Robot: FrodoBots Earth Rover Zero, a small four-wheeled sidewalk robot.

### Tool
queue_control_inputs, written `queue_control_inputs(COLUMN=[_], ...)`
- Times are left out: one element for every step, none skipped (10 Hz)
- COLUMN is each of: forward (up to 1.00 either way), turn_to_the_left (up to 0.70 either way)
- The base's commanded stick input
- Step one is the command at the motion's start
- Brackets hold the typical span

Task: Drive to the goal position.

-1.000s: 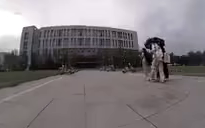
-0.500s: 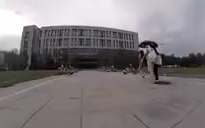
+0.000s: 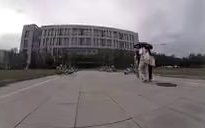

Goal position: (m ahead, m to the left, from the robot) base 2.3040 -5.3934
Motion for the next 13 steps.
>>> queue_control_inputs(forward=[0.7,0.7,0.7,0.7,0.7,0.7,0.7,0.7,0.7,0.7,0.7,0.7,0.7], turn_to_the_left=[0.0,0.0,0.0,0.0,0.0,0.0,0.0,0.0,0.0,0.0,0.0,0.0,0.0])
